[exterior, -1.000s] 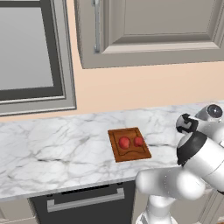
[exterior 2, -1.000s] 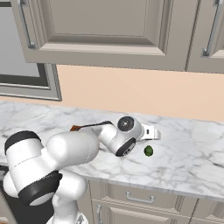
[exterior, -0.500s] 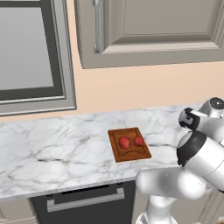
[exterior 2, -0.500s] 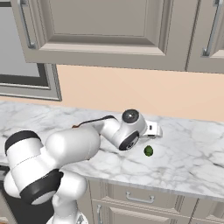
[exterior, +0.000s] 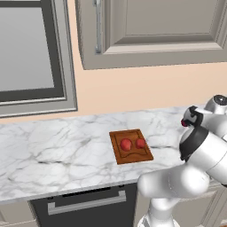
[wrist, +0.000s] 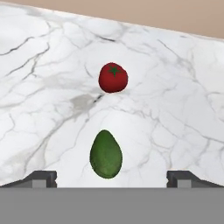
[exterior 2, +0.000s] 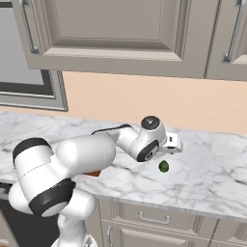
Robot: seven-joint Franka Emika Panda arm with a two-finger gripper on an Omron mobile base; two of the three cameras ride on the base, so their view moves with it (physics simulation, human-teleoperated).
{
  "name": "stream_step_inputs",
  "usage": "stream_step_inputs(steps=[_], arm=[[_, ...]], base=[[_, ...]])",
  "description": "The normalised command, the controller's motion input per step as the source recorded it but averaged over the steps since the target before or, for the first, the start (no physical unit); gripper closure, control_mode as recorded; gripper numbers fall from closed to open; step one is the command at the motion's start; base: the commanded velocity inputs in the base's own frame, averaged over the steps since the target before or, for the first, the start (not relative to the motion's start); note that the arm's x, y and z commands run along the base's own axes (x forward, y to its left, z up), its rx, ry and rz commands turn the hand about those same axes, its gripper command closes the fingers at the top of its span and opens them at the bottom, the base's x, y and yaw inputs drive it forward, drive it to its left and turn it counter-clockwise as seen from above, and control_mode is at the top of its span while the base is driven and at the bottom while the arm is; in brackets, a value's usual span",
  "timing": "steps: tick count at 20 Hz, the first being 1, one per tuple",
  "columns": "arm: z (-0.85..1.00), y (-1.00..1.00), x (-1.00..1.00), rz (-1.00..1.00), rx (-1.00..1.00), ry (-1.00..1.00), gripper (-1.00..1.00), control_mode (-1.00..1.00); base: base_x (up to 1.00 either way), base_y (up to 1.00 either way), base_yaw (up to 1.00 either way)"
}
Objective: Place the avocado, onion, tomato, and bell pepper on the cutting board.
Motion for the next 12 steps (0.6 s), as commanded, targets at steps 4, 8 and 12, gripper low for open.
stream_step_inputs(steps=[4,8,12], arm=[[-0.40,-0.07,-0.05,0.01,0.01,0.03,-1.00,-1.00],[-0.32,0.00,0.00,0.00,0.00,0.07,-1.00,-1.00],[-0.14,0.00,0.08,0.01,0.00,0.09,-1.00,-1.00]], base=[[0.00,0.00,0.00],[0.00,0.00,0.00],[0.00,0.00,0.00]])
